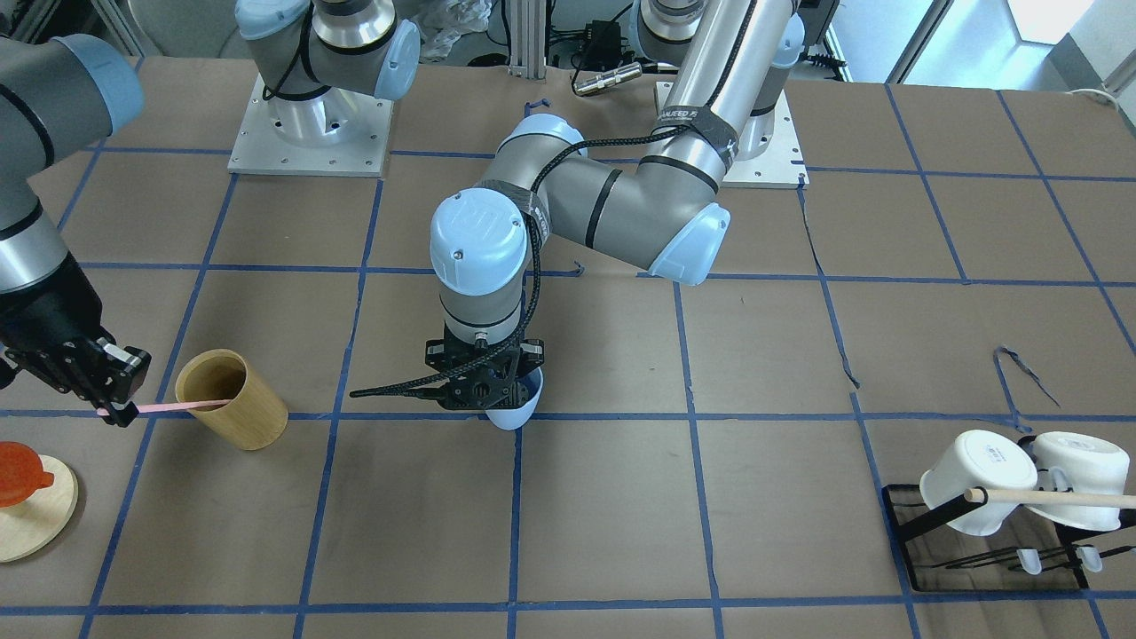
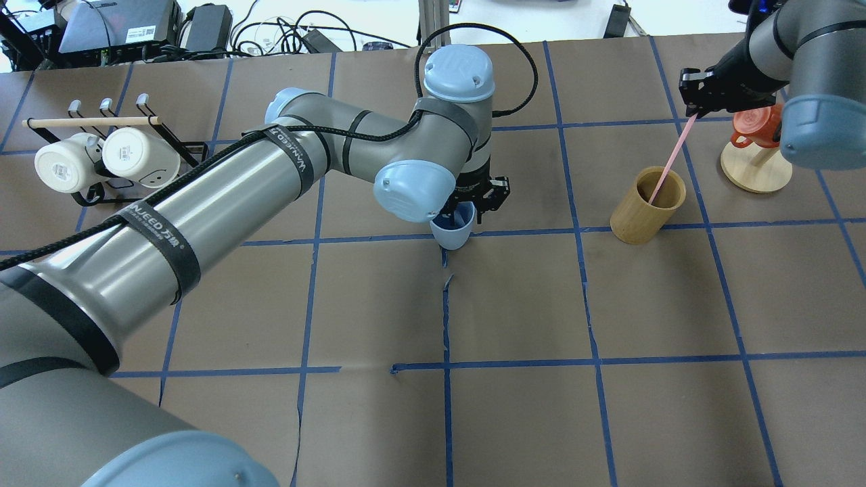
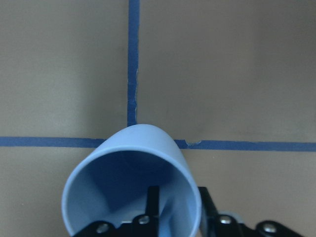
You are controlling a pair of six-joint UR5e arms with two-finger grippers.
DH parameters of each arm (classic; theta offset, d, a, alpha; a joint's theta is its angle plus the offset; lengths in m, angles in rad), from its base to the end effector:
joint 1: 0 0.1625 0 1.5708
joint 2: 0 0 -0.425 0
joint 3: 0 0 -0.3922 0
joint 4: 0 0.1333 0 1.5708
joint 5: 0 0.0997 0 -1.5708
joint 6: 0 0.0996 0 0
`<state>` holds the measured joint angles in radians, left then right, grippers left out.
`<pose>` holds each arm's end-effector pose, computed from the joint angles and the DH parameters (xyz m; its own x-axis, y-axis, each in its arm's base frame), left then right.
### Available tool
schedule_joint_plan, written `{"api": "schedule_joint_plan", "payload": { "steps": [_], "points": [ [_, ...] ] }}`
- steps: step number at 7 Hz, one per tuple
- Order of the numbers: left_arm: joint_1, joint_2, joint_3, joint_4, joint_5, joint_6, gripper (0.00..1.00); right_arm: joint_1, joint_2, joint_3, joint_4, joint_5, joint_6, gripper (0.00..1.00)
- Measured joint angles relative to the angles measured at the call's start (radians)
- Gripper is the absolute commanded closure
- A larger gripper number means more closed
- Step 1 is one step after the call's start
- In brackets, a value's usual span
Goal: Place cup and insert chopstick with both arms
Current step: 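Carry the blue cup toward the table center with the left gripper and set it down, then release and raise the left gripper while the right lifts the chopstick out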
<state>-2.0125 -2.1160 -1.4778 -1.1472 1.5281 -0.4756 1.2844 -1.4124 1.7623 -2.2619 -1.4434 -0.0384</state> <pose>-0.4108 -0.5469 0.2522 -0.9991 -0.0351 0.0248 -0.0339 0.9984 0.0450 -0.0189 -0.5808 0.3880 -0.9730 0.2045 -0.1068 0.2290 0.9125 -0.3390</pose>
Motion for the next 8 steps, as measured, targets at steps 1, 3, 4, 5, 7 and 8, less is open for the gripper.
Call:
{"api": "schedule_joint_plan", "payload": {
  "steps": [1,3,4,5,7,8],
  "points": [
    [0.0,0.002,0.002,0.001,0.003,0.004,0.0,0.001,-0.015,-0.005,0.007,0.001,0.0,0.91],
    [0.003,0.02,0.004,0.008,0.005,0.043,0.0,0.003,-0.063,-0.038,0.079,0.002,0.0,0.93],
    [0.007,0.026,0.002,0.011,0.006,0.097,0.0,0.004,-0.085,-0.082,0.153,0.002,0.0,0.93],
    [0.024,0.035,0.005,0.013,0.006,0.158,0.0,0.005,-0.101,-0.149,0.246,0.002,0.0,0.94],
    [0.102,0.089,0.004,0.012,0.0,0.295,0.0,0.016,-0.106,-0.295,0.412,0.003,0.01,0.96],
    [0.136,0.125,0.0,0.011,-0.002,0.357,0.0,0.043,-0.097,-0.332,0.444,-0.001,0.049,0.96]
  ]
}}
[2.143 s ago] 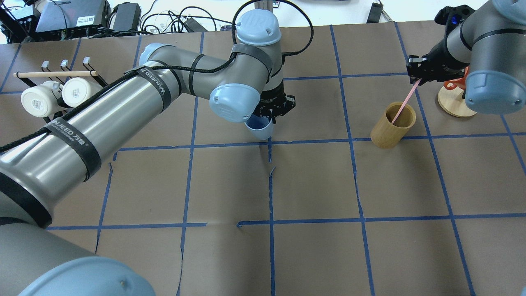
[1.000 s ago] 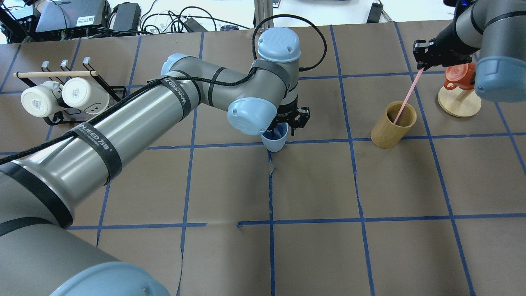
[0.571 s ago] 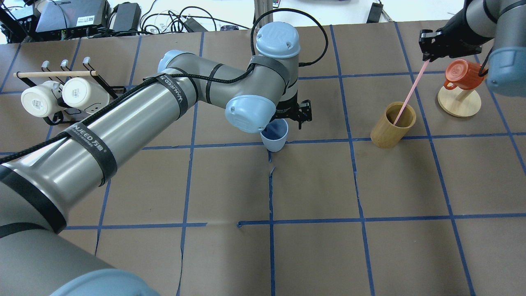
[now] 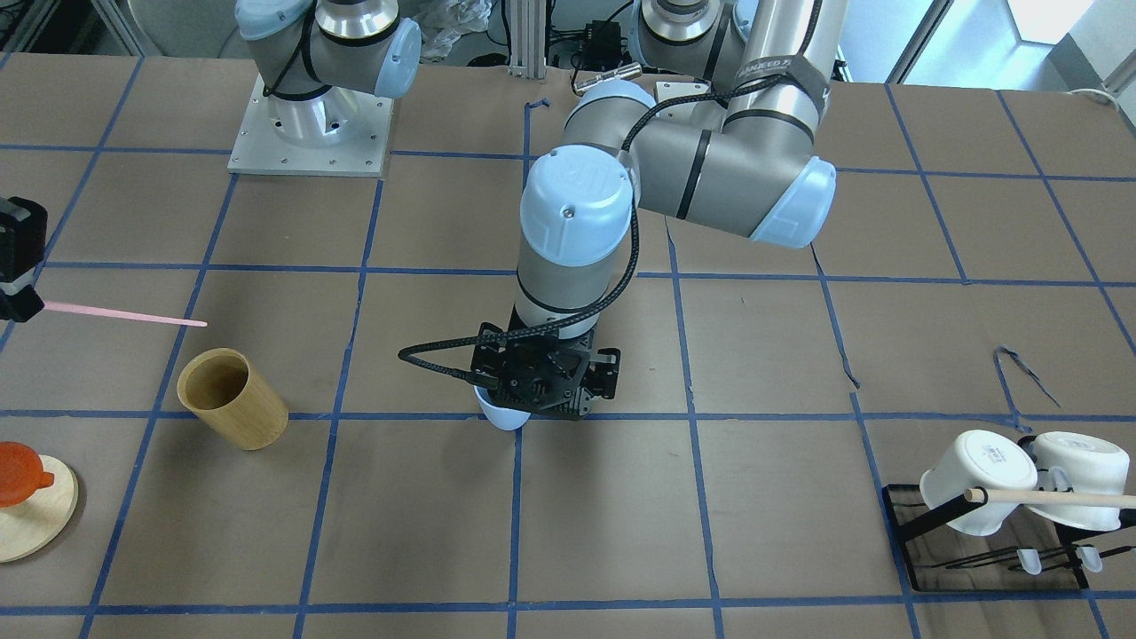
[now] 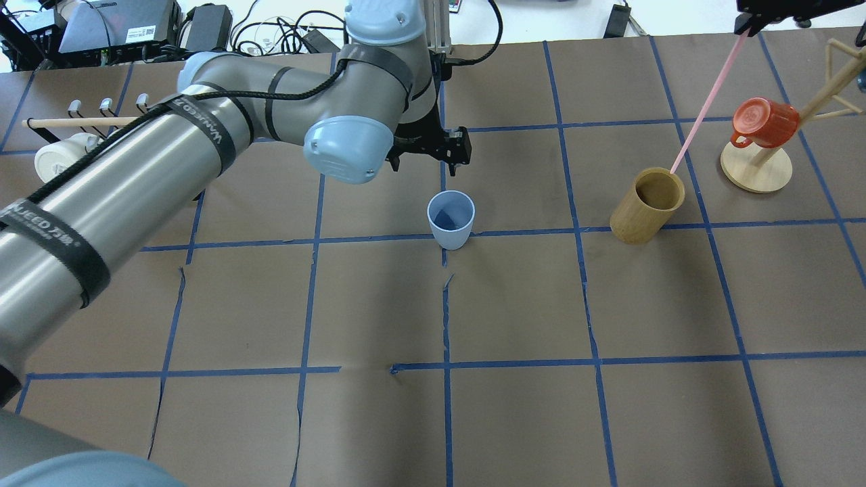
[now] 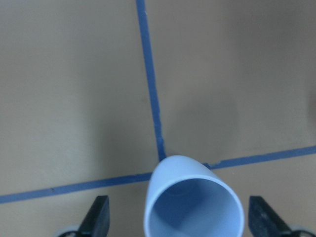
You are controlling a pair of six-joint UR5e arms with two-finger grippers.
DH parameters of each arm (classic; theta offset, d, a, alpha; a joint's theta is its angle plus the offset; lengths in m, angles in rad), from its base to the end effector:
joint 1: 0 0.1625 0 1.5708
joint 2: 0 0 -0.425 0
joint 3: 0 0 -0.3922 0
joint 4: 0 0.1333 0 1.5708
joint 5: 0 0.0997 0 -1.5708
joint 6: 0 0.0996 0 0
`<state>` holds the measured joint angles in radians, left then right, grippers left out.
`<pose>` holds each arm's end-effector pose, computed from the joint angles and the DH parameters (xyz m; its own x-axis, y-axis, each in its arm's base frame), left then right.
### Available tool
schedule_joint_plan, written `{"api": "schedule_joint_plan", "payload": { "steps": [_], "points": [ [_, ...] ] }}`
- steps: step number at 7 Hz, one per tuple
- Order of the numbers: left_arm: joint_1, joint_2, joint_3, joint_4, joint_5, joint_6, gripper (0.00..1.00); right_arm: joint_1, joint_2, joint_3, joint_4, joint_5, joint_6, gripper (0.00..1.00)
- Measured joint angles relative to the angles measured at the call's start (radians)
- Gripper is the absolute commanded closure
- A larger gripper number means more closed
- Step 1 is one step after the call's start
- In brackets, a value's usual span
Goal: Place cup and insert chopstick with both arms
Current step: 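Release and raise the left gripper while the right lifts the chopstick out, then lower the chopstick into the blue cup with the right gripper while the left withdraws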
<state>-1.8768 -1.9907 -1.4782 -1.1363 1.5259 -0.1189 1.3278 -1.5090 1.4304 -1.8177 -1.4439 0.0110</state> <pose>-0.3285 -0.5825 0.3362 -0.9800 0.1909 0.0570 0.1846 0.9776 -0.1009 0.0109 -0.5624 0.5558 -0.9700 0.2095 -0.1234 0.2387 0.9174 -0.3184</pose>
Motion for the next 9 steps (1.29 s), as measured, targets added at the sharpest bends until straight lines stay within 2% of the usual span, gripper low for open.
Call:
{"api": "schedule_joint_plan", "payload": {
  "steps": [2,5,6,9],
  "points": [
    [0.037,0.065,-0.002,0.002,-0.008,0.052,0.0,0.131,0.03,-0.015,-0.003,-0.023,0.165,0.97],
    [0.037,0.181,-0.004,0.045,-0.153,0.073,0.0,0.361,0.083,-0.007,-0.086,-0.167,0.344,0.97],
    [0.039,0.214,-0.019,0.059,-0.166,0.079,0.0,0.393,0.09,-0.005,-0.093,-0.194,0.361,0.97],
    [0.084,0.31,-0.176,0.13,-0.148,0.205,0.0,0.41,0.095,0.006,-0.106,-0.21,0.387,0.98]
  ]
}}
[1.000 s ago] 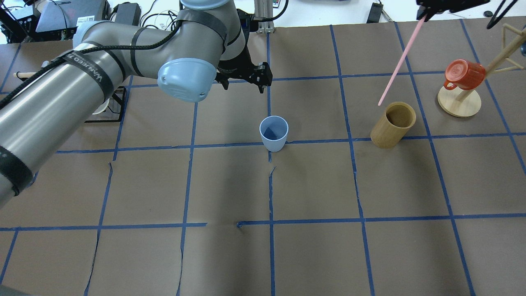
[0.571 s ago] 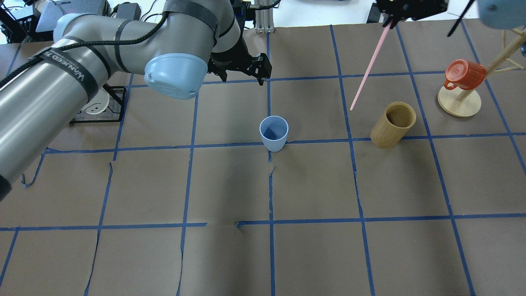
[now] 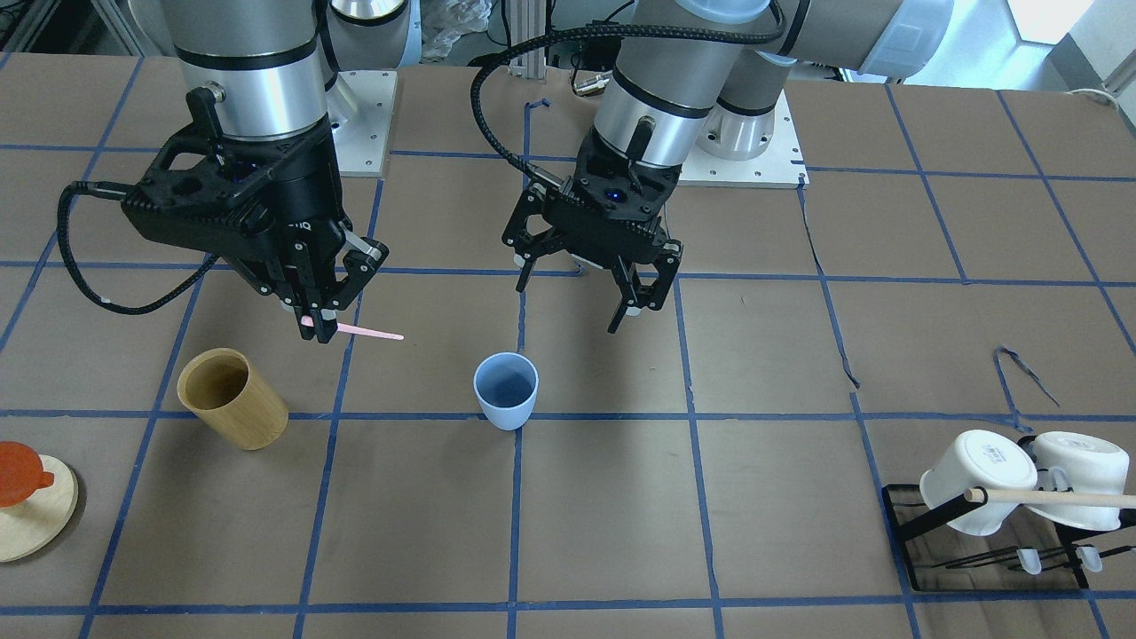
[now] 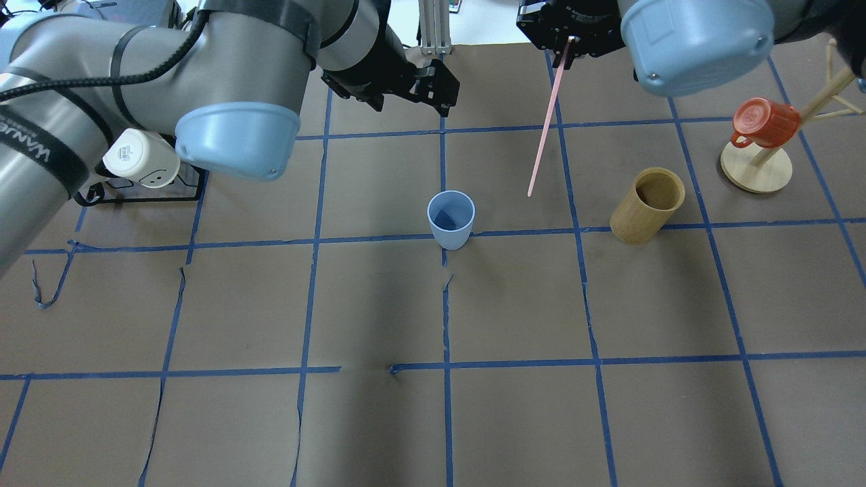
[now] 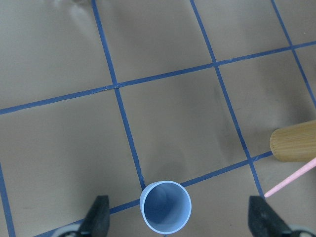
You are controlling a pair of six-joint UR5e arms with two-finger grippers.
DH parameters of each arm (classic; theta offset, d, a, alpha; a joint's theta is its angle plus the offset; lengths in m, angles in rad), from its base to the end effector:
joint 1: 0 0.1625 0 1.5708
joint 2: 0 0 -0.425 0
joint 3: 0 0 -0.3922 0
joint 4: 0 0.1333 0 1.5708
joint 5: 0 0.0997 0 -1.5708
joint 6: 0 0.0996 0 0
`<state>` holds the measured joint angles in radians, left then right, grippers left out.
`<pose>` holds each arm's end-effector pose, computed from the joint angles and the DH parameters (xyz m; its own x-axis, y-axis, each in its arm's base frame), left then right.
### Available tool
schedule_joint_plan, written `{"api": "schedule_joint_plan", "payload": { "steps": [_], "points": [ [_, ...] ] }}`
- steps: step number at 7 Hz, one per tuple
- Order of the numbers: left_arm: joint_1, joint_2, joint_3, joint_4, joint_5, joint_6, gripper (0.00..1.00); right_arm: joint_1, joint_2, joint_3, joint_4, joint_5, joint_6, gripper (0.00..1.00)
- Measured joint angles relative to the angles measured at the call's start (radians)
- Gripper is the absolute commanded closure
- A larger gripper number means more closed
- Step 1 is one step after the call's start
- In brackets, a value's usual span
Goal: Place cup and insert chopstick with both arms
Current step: 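Lower the chopstick into the blue cup with the right gripper while the left withdraws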
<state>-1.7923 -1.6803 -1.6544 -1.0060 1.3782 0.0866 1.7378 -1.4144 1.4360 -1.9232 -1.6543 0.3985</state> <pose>-0.2716 -0.5126 0.4548 -0.9210 0.3610 0.1463 0.2854 0.8810 -0.3772 0.2205 -0.5559 0.5124 -0.9708 0.2338 -0.0533 0.2382 0.9135 -0.3300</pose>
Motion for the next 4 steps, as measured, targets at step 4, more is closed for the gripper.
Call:
{"api": "schedule_joint_plan", "payload": {
  "steps": [4],
  "points": [
    [0.163,0.095,0.153,-0.611,0.122,-0.004,0.0,0.078,0.009,0.054,-0.137,-0.017,0.107,0.98]
  ]
}}
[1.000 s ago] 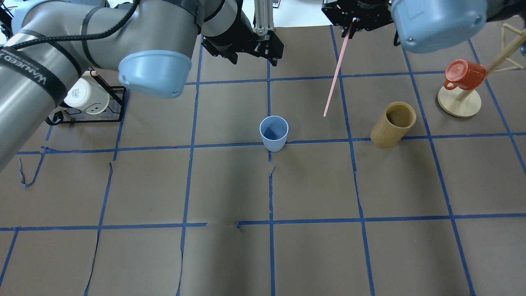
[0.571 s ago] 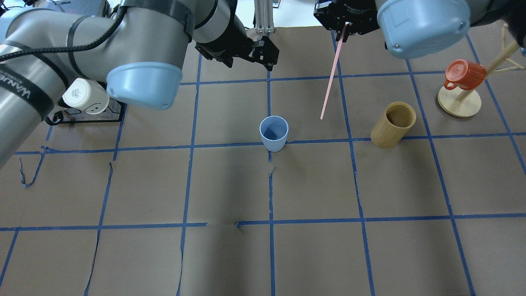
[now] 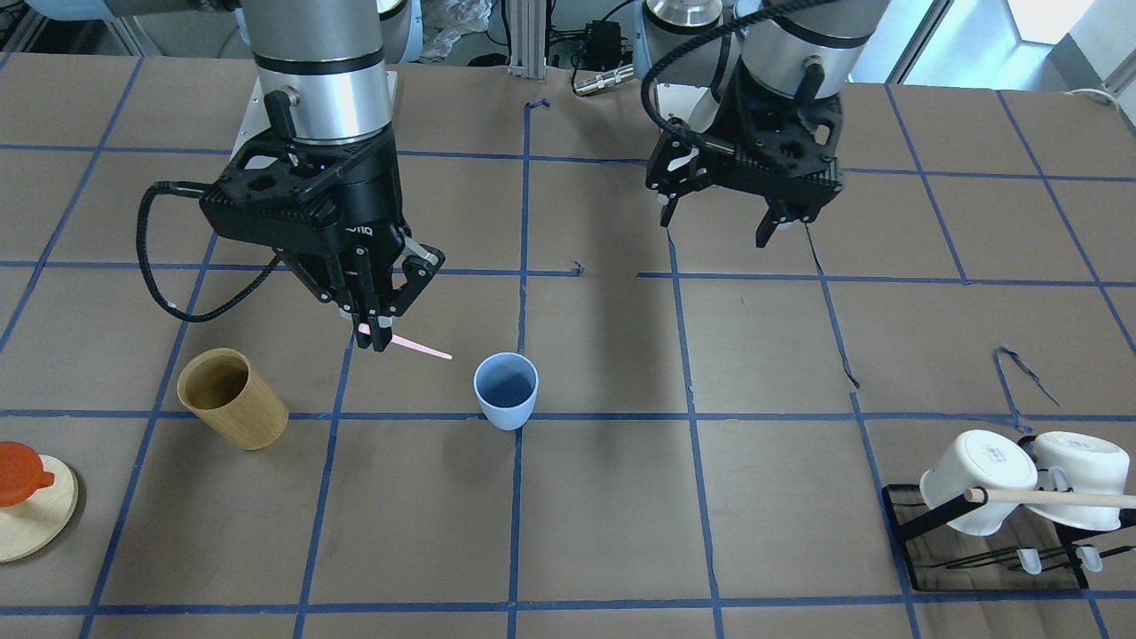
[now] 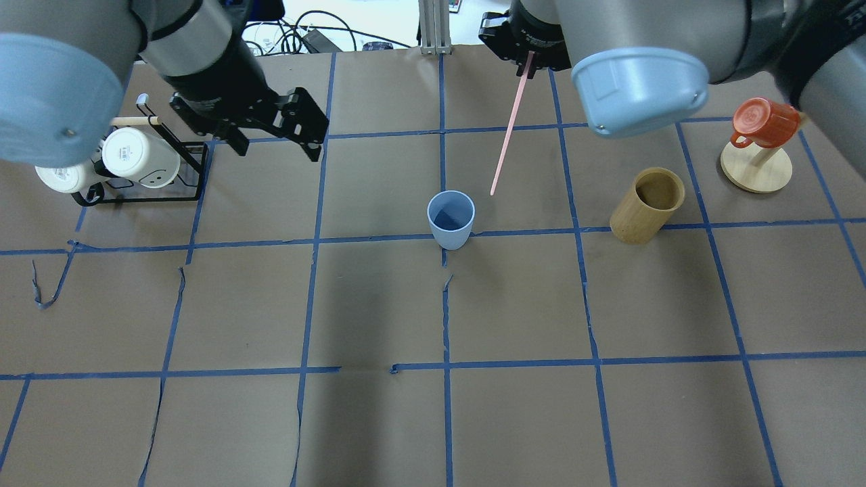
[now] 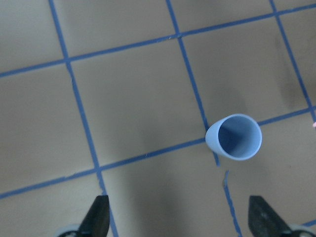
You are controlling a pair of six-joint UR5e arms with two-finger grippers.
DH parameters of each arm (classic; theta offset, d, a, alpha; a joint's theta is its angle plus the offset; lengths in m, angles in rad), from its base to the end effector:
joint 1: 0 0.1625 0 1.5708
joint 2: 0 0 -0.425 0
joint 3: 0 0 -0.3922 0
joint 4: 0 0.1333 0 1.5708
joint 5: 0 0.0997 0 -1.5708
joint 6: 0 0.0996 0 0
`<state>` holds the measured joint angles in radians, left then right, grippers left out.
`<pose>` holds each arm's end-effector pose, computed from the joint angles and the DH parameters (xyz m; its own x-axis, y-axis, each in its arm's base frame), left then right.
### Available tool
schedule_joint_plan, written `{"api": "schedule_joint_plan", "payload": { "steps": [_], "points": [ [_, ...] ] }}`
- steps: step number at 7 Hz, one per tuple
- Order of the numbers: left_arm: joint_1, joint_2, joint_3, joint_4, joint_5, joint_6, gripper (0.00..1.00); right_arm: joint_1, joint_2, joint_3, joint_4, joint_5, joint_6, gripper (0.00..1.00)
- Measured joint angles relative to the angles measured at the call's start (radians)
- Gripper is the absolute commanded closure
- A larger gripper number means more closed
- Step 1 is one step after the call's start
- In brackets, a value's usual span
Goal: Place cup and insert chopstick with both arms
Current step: 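Lower the chopstick into the blue cup with the right gripper while the left withdraws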
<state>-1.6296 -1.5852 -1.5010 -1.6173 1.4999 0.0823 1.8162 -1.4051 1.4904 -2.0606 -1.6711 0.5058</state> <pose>-0.1694 -0.4892 0.5107 -0.9875 0.1411 0.0699 0.1404 0.9900 -0.0147 0.2633 -0.5438 0.4964 -0.9609 0.2540 -0.1102 0.2769 0.8787 -0.3889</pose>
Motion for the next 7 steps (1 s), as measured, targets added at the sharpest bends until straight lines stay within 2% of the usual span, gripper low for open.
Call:
{"api": "schedule_joint_plan", "payload": {
  "steps": [1,2,7],
  "points": [
    [0.029,-0.007,0.048,-0.128,0.006,-0.029,0.0,0.03,0.009,0.004,-0.017,-0.03,0.023,0.98],
    [0.04,-0.007,0.06,-0.175,0.005,-0.043,0.0,0.057,0.021,0.007,-0.036,-0.06,0.047,0.98],
    [0.049,0.009,0.02,-0.139,0.006,-0.046,0.0,0.156,0.06,0.069,-0.164,-0.142,0.171,0.96]
  ]
}}
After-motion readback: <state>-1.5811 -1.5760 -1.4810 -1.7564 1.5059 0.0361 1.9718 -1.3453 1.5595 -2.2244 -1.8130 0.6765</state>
